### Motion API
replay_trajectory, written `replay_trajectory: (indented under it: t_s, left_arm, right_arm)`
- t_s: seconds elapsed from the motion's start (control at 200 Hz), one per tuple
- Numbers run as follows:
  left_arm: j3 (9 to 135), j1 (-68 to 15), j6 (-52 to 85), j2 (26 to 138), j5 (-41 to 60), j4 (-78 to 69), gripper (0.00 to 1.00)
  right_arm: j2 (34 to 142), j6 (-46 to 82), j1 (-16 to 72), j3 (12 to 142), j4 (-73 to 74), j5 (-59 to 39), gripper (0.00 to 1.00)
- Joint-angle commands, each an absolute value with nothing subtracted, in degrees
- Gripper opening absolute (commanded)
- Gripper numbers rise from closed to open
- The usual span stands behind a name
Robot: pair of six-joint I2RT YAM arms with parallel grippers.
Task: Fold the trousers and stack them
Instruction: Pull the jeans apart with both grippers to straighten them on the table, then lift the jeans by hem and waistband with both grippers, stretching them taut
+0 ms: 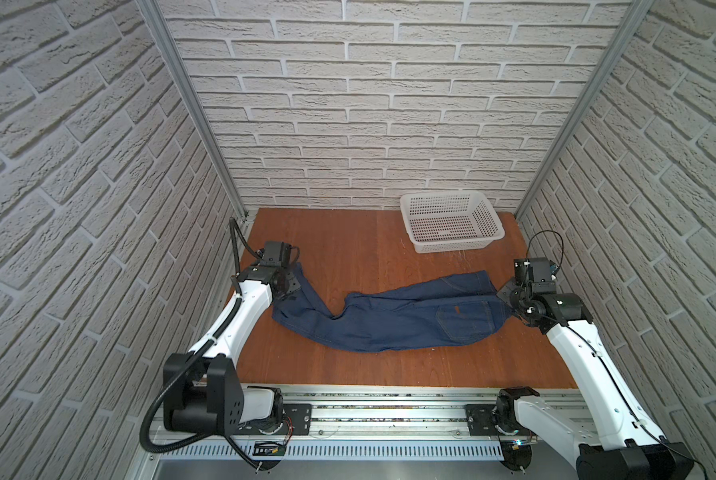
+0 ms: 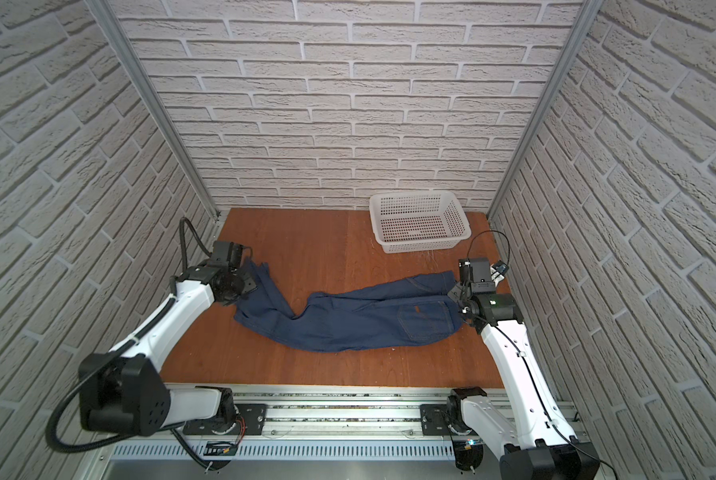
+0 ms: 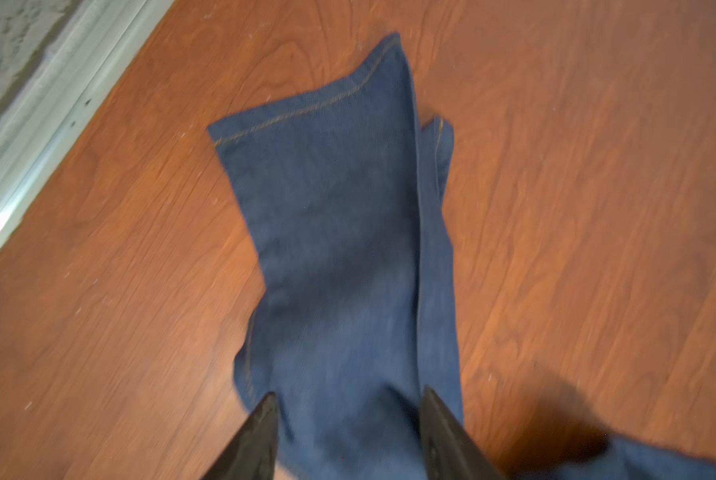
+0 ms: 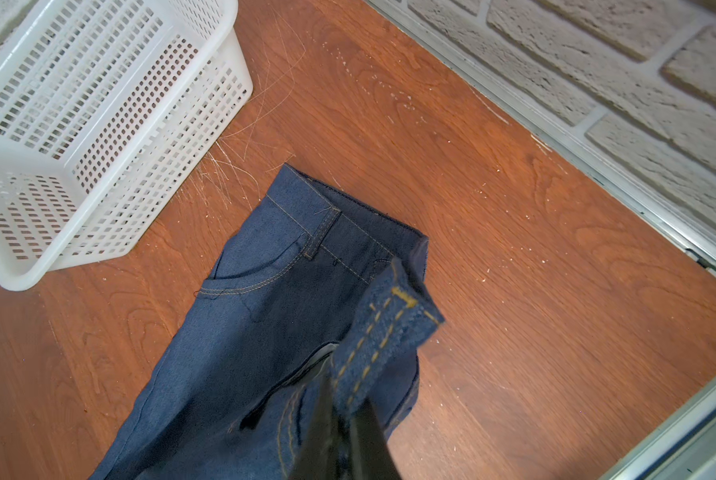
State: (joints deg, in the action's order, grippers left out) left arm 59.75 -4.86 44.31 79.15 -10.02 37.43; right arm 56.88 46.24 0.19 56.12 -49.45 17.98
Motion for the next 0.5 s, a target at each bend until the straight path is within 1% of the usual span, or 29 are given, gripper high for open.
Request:
replay_trajectory:
  t_s: [0.0,0.04,0.11,0.25,0.435,0.495]
  left_arm:
    - [63.4,-2.1,43.0,84.9,-7.5,31.4,0.52]
    - [64.4,-1.5,42.8,87.5,-6.8,30.1,0.53]
    - [66.7,-1.0,42.7,92.1,-5.8,28.8,0.58]
    - [69.8,-0.8,43.4,98.6,-4.6,25.2,0.62]
    - [73.4,-0.5,44.5,104.6,-3.7,23.2,0.62]
    - [74.8,-0.3,44.5,106.8,-3.7,23.6,0.59]
  right_arm:
    - [57.5,45.4,-0.1,56.4,-45.9,16.6,0.05]
    - [57.8,45.1,-0.2,56.6,-45.6,16.5,0.05]
    - [58.2,44.6,-0.2,57.0,-45.2,16.3,0.05]
    - [59.3,43.7,-0.2,58.1,-44.8,15.8,0.05]
    - [60.2,42.9,-0.3,58.9,-44.3,15.5,0.05]
    - [60.7,42.8,-0.3,59.1,-44.2,15.6,0.05]
